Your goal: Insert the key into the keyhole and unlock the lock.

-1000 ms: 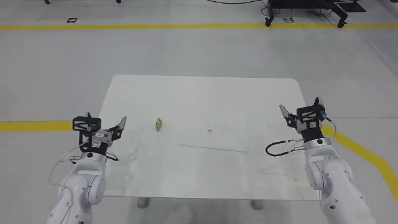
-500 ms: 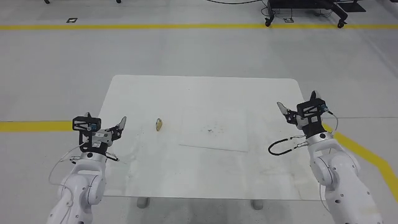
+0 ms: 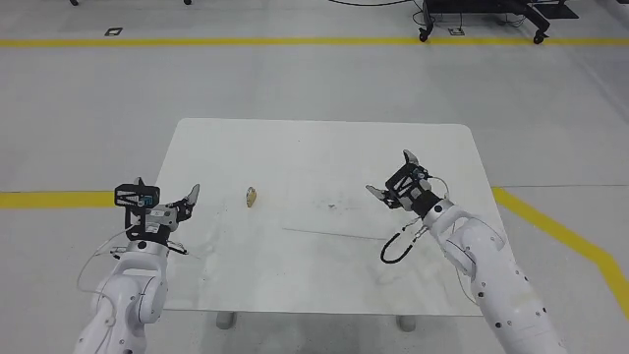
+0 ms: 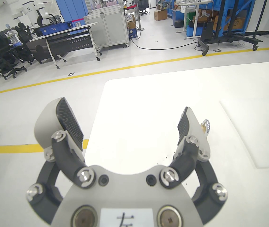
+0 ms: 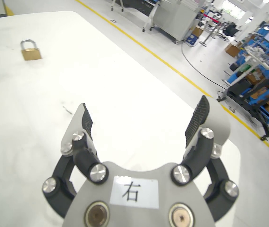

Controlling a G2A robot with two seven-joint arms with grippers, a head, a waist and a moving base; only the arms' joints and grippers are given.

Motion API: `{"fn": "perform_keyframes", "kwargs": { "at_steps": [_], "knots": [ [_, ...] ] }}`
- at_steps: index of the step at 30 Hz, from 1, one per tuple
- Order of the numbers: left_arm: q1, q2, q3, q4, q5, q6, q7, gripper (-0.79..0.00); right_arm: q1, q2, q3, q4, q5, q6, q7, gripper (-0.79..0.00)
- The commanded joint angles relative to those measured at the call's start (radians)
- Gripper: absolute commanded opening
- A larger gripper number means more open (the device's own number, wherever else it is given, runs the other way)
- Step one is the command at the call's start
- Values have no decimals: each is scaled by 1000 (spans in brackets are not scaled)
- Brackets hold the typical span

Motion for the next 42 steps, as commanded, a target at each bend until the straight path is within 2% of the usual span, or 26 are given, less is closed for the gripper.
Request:
{"fn": "perform_keyframes", "kwargs": {
  "at_steps": [1,7,19,22,26,28,29,31,33,35,39,42],
  "knots": [
    [0,0,0,0,0,0,0,0,35,-4,-40,35,2,-41,-2,0],
    [0,0,0,0,0,0,0,0,108,-15,-121,114,53,-169,-34,0],
    [0,0,0,0,0,0,0,0,109,-16,-125,115,64,-183,-40,0],
    [0,0,0,0,0,0,0,0,128,-16,-140,155,128,-297,-63,0],
    [0,0,0,0,0,0,0,0,222,-24,-183,306,209,-418,36,0],
    [0,0,0,0,0,0,0,0,272,-29,-201,375,240,-444,97,0],
    [0,0,0,0,0,0,0,0,291,-32,-212,401,256,-453,120,-12],
    [0,0,0,0,0,0,0,0,327,-38,-232,438,272,-461,151,-265],
    [0,0,0,0,0,0,0,0,355,-45,-259,462,261,-452,172,-286],
    [0,0,0,0,0,0,0,0,382,-54,-292,482,253,-453,180,-397],
    [0,0,0,0,0,0,0,0,430,-69,-344,526,210,-410,194,-413],
    [0,0,0,0,0,0,0,0,453,-79,-375,563,199,-396,193,-394]
  ]
}}
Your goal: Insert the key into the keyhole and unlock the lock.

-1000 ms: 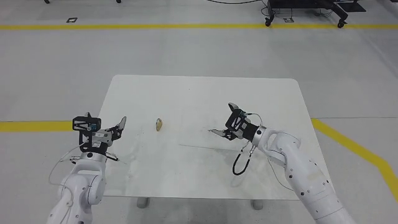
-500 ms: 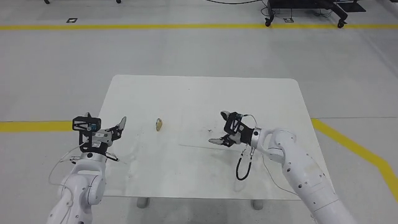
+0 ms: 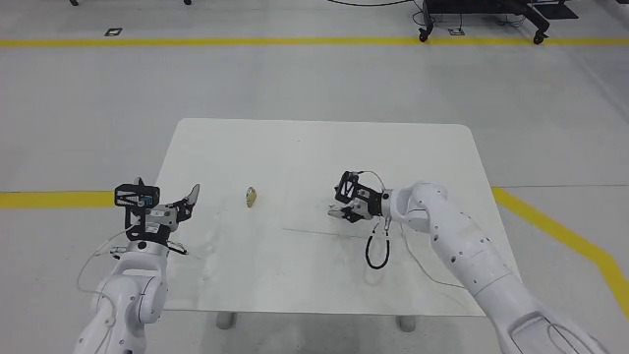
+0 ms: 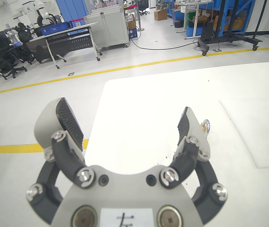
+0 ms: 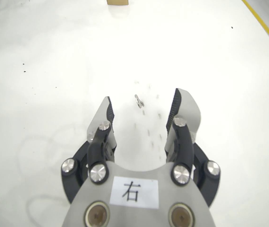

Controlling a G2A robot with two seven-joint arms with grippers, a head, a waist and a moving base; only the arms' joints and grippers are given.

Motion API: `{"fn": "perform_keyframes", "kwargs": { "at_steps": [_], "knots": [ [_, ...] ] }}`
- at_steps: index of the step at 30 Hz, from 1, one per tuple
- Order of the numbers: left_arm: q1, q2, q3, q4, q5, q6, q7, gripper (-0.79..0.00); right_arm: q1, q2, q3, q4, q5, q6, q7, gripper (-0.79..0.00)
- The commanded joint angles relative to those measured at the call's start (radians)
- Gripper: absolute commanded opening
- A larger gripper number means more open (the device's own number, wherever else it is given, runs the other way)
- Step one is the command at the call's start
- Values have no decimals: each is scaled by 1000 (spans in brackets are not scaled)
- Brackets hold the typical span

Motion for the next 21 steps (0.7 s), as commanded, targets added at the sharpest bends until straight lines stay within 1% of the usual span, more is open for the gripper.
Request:
{"fn": "perform_keyframes", "kwargs": {
  "at_steps": [1,3,4,9,10,11,14,16,18,21],
  "knots": [
    [0,0,0,0,0,0,0,0,13,-7,-20,25,-3,6,8,-394],
    [0,0,0,0,0,0,0,0,28,-14,-35,50,2,12,8,-406],
    [0,0,0,0,0,0,0,0,35,-16,-42,60,0,19,10,-425],
    [0,0,0,0,0,0,0,0,55,-23,-59,84,-10,23,3,-542],
    [0,0,0,0,0,0,0,0,58,-24,-64,88,-13,23,6,-579],
    [0,0,0,0,0,0,0,0,60,-25,-67,91,-12,22,5,-640],
    [0,0,0,0,0,0,0,0,66,-29,-76,103,-11,23,-1,-727],
    [0,0,0,0,0,0,0,0,71,-31,-81,111,-2,3,-5,-717],
    [0,0,0,0,0,0,0,0,77,-31,-83,116,-3,-3,-3,-785],
    [0,0,0,0,0,0,0,0,77,-26,-71,106,-4,-14,-29,-785]
  ]
}}
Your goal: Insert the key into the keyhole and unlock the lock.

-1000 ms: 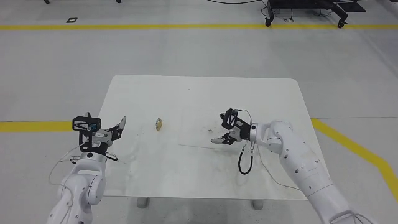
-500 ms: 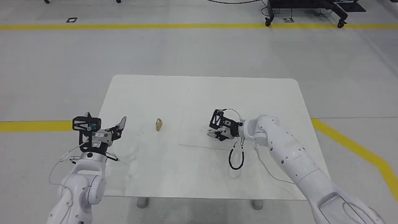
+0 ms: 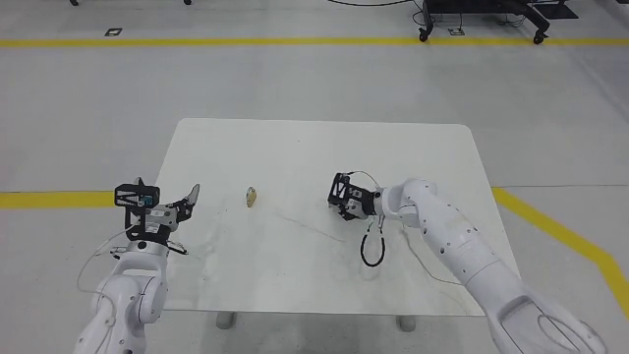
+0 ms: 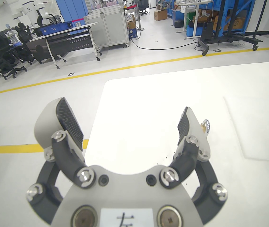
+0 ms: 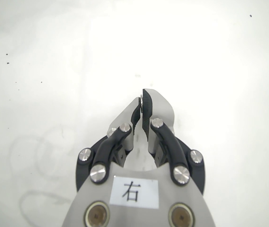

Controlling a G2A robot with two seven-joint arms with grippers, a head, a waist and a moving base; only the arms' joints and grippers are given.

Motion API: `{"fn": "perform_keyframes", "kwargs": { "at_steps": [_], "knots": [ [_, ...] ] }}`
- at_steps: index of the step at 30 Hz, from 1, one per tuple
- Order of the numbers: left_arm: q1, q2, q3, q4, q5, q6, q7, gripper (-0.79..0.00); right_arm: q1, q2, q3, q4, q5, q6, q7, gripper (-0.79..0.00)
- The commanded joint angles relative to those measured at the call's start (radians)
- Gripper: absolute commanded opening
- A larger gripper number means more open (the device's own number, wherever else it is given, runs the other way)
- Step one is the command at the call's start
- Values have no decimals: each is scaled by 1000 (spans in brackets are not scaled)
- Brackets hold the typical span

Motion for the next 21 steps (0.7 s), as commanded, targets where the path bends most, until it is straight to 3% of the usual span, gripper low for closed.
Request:
{"fn": "perform_keyframes", "kwargs": {
  "at_steps": [1,6,12,17,21],
  "knots": [
    [0,0,0,0,0,0,0,0,-6,6,12,-13,-5,-2,-22,-785],
    [0,0,0,0,0,0,0,0,-54,36,74,-94,-48,0,-86,-785],
    [0,0,0,0,0,0,0,0,-182,92,215,-306,-89,-15,-158,-785],
    [0,0,0,0,0,0,0,0,-344,131,366,-480,-19,-51,-324,-785],
    [0,0,0,0,0,0,0,0,-417,140,407,-510,69,-142,-470,-785]
  ]
}}
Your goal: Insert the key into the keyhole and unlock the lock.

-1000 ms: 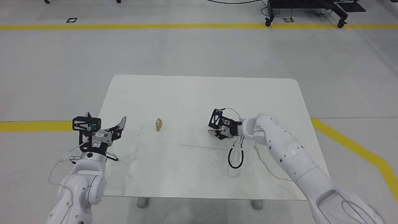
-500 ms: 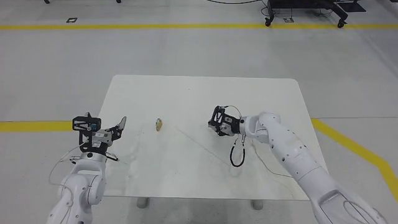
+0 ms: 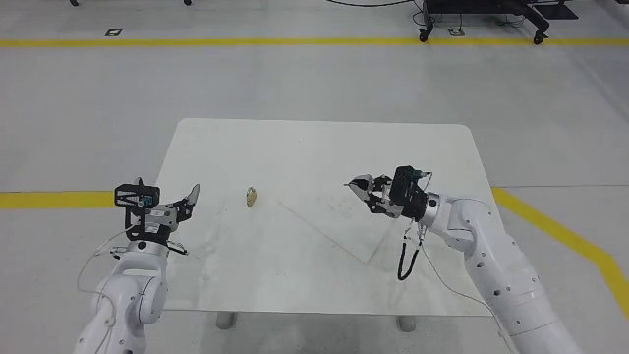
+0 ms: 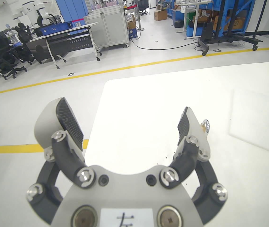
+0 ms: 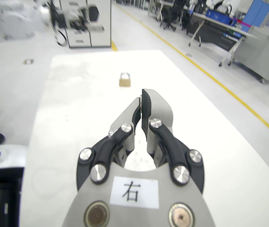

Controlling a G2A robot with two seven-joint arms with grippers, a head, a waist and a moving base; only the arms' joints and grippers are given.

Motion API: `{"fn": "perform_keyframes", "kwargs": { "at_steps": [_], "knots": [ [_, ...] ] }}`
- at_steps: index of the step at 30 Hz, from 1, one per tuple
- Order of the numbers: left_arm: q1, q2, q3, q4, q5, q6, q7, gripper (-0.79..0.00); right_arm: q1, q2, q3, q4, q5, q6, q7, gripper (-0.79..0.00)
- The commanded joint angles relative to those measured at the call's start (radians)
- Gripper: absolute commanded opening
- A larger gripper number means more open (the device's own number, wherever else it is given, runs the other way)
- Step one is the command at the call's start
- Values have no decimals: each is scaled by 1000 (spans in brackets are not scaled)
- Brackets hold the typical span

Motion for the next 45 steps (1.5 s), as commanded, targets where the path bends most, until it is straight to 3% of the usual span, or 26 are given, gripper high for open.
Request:
{"fn": "perform_keyframes", "kwargs": {
  "at_steps": [1,6,17,21,26,30,34,36,45],
  "knots": [
    [0,0,0,0,0,0,0,0,-17,1,3,10,40,-40,-67,-785],
    [0,0,0,0,0,0,0,0,-26,1,-45,65,133,-64,-204,-785],
    [0,0,1,0,1,-2,0,0,-26,1,-45,65,133,-64,-204,-785],
    [-8,-5,35,-5,-4,-13,-6,0,-26,1,-45,65,133,-64,-204,-785],
    [-45,-6,43,-64,-246,-168,-215,0,-26,1,-45,65,133,-64,-204,-785],
    [-98,1,44,-78,-573,-345,-511,0,-26,1,-45,65,133,-64,-204,-785],
    [-168,8,75,-77,-732,-394,-738,0,-26,1,-45,65,133,-64,-204,-785],
    [-194,11,71,-101,-669,-405,-719,0,-26,1,-45,65,133,-64,-204,-785],
    [-194,11,71,-101,-669,-405,-719,0,-26,1,-45,65,133,-64,-204,-785]
  ]
}}
